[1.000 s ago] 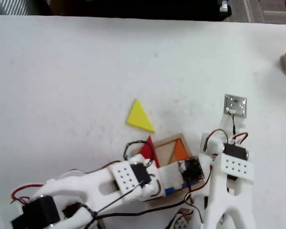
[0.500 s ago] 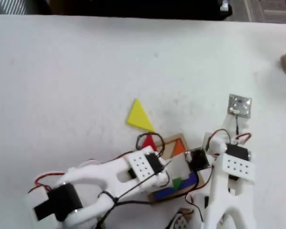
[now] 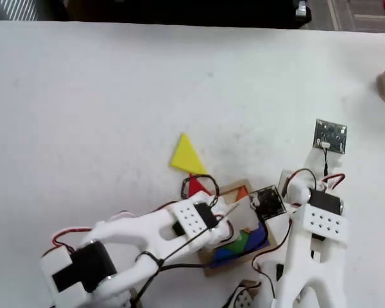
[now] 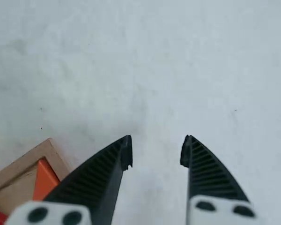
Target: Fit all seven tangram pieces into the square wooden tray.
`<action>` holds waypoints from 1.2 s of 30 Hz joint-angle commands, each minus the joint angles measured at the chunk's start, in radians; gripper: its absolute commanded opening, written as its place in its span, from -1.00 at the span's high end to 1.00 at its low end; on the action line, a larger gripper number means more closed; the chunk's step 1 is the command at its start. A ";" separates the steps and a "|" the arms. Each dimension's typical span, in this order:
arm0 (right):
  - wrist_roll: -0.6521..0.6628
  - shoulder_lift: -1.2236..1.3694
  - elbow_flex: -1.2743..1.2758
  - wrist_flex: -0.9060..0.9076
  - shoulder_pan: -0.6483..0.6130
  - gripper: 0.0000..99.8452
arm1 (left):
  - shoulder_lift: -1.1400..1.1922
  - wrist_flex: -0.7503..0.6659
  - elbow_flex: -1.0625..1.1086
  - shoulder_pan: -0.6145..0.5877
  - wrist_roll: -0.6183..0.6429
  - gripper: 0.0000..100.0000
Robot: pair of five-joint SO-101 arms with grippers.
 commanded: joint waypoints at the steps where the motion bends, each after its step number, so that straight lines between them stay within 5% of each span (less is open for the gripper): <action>1: 0.002 -0.016 0.011 -0.001 -0.016 0.65 | -0.012 -0.002 -0.163 -0.025 0.017 0.96; 11: 0.002 -0.016 0.011 -0.001 -0.018 0.65 | -0.410 0.129 -0.060 -0.062 0.098 0.96; 17: 0.002 -0.016 0.011 -0.001 -0.018 0.65 | -0.559 0.118 -0.012 -0.292 0.101 0.96; 22: 0.002 -0.016 0.012 -0.001 -0.016 0.65 | -0.452 -0.003 -0.005 -0.499 0.101 0.96; 28: 0.002 -0.016 0.011 0.002 -0.008 0.65 | -0.208 -0.068 -0.078 -0.503 0.098 0.96; 36: -0.064 -0.016 -0.029 0.008 0.154 0.72 | -0.070 -0.072 -0.138 -0.475 0.104 0.96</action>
